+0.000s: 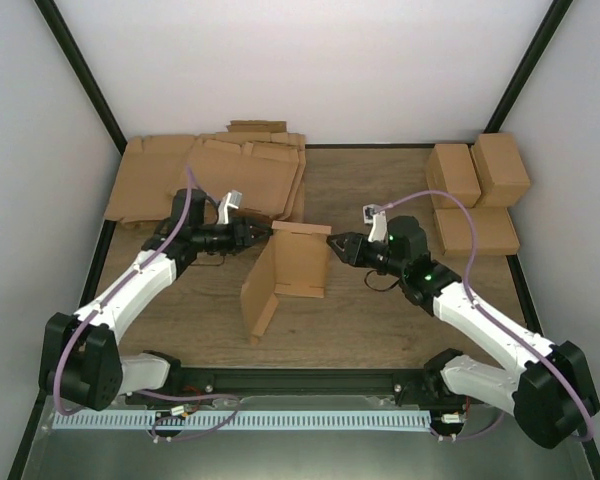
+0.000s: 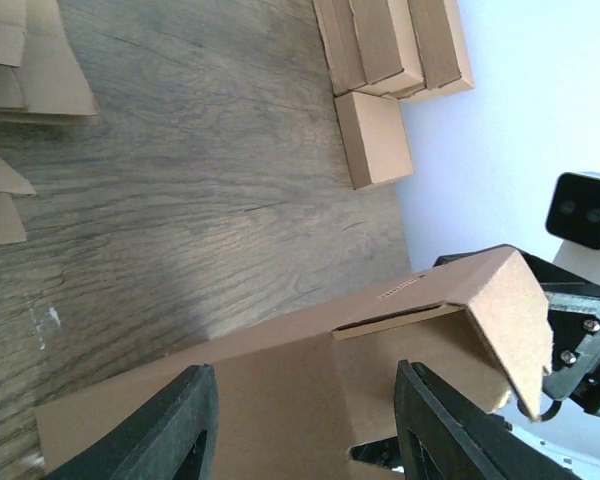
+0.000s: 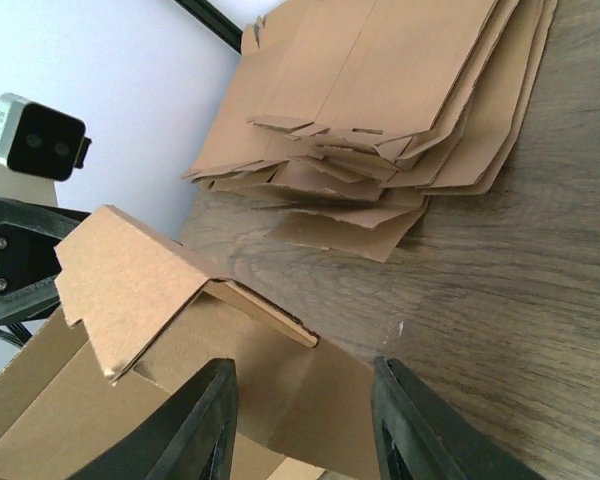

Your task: Fold the paper box

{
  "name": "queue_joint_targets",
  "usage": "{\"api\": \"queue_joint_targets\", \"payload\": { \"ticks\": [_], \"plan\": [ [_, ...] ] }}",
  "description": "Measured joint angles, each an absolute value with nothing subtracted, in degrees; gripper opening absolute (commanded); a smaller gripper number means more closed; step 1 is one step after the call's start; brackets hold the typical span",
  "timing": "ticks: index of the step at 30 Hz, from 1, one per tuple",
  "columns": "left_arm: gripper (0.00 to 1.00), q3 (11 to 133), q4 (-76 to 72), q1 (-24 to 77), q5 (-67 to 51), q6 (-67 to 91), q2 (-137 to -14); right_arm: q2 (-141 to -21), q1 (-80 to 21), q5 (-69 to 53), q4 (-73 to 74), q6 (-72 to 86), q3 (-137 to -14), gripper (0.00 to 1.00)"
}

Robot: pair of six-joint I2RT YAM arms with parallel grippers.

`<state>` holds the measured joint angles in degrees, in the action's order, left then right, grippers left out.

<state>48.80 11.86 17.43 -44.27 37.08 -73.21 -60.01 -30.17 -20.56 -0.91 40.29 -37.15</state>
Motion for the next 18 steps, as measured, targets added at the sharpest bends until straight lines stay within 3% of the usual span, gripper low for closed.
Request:
{"api": "queue_joint_targets", "payload": {
  "ticks": [11,18],
  "plan": [
    [0.43,49.6,11.7,20.1,-44.1,36.5,-74.7,-62.5,-30.2,-24.0,-1.5,38.2,-37.8,0.38],
    [0.44,49.6,12.2,20.8,-43.7,35.5,-75.4,-62.1,-30.2,-24.1,-0.7,36.3,-37.8,0.41]
  ]
}}
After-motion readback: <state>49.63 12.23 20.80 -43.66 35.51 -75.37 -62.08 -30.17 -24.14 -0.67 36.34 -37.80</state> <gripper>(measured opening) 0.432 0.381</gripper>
